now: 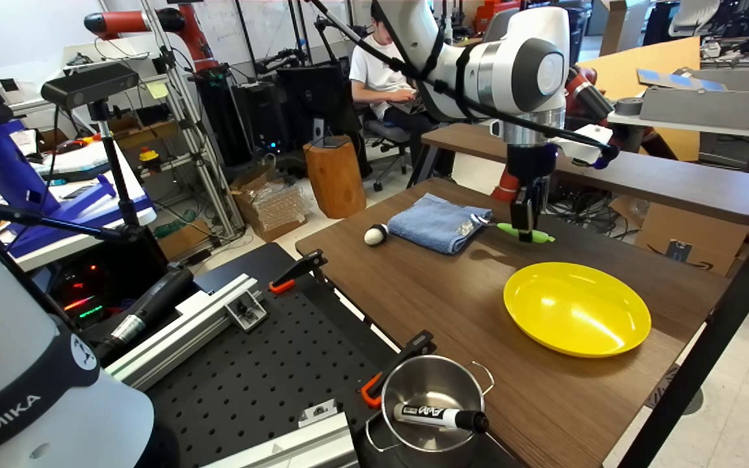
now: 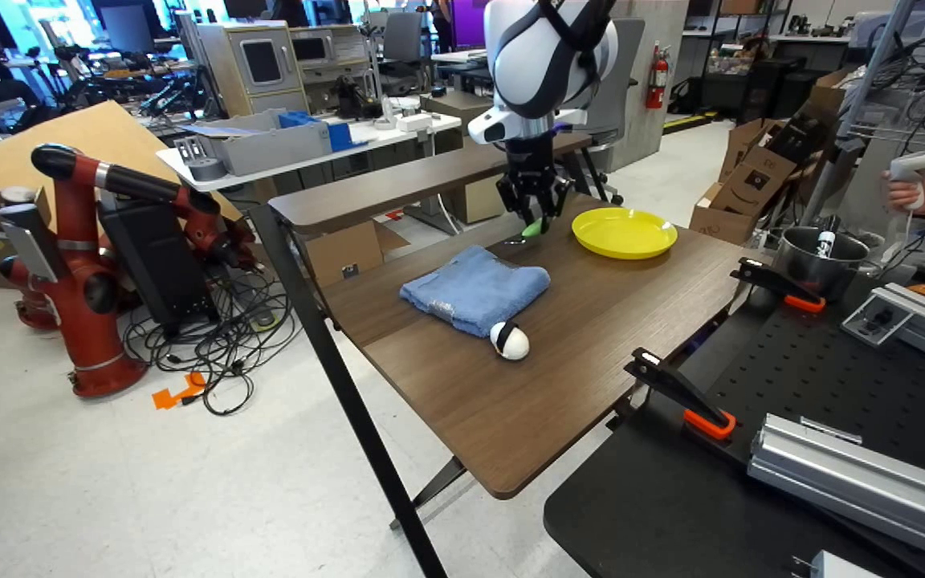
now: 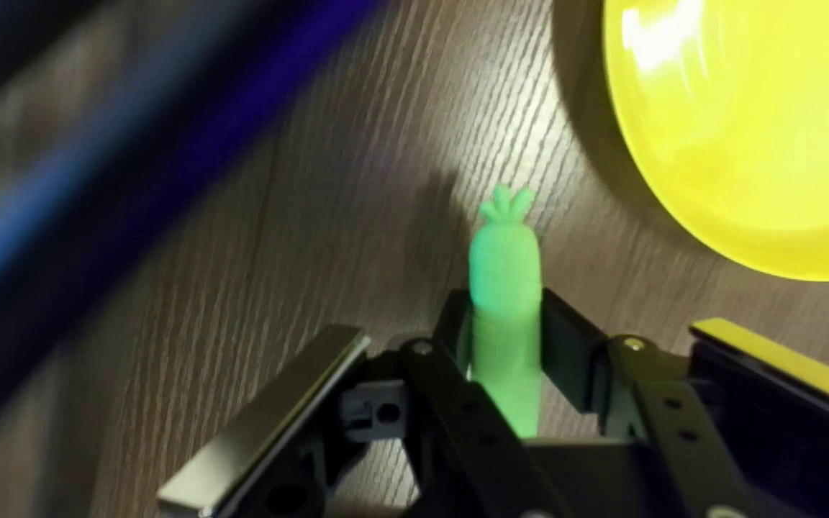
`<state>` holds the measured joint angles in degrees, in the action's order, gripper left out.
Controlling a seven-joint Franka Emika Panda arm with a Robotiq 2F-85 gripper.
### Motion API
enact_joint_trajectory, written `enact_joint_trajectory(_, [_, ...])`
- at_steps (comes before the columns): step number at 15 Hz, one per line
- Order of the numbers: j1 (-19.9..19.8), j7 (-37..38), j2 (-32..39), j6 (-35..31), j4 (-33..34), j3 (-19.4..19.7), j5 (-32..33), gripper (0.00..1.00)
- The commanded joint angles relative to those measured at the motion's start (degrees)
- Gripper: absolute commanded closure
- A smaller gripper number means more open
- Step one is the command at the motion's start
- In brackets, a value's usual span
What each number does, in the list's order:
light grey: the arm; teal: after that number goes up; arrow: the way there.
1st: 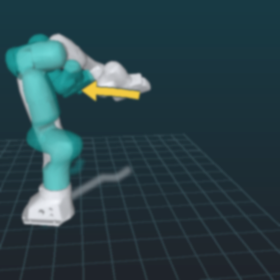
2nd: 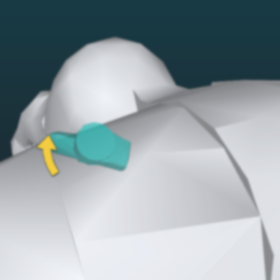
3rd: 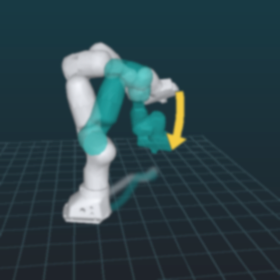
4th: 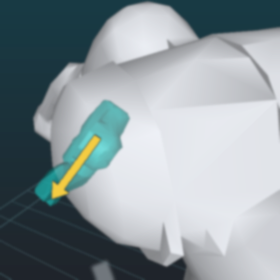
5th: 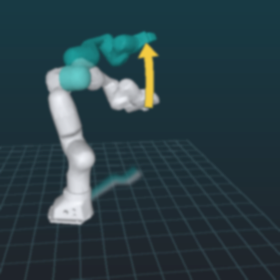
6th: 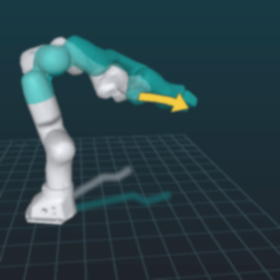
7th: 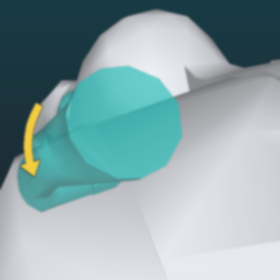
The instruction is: Move the spoon backwards
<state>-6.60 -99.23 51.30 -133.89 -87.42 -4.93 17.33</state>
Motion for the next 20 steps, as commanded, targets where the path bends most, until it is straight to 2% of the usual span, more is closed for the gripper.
enact_joint_trajectory(1, [0.45, -2.86, 3.50, 3.77, 5.46, -0.01, -1.45, 0.93])
enact_joint_trajectory(11, [0.92, -2.98, 8.40, 7.54, 12.93, 0.57, -1.35, 0.93])
enact_joint_trajectory(18, [1.25, -2.54, 10.18, 7.94, 15.07, 0.74, -1.29, 0.93])
enact_joint_trajectory(20, [1.32, -2.70, 10.19, 8.59, 15.24, 0.71, -1.29, 0.47])
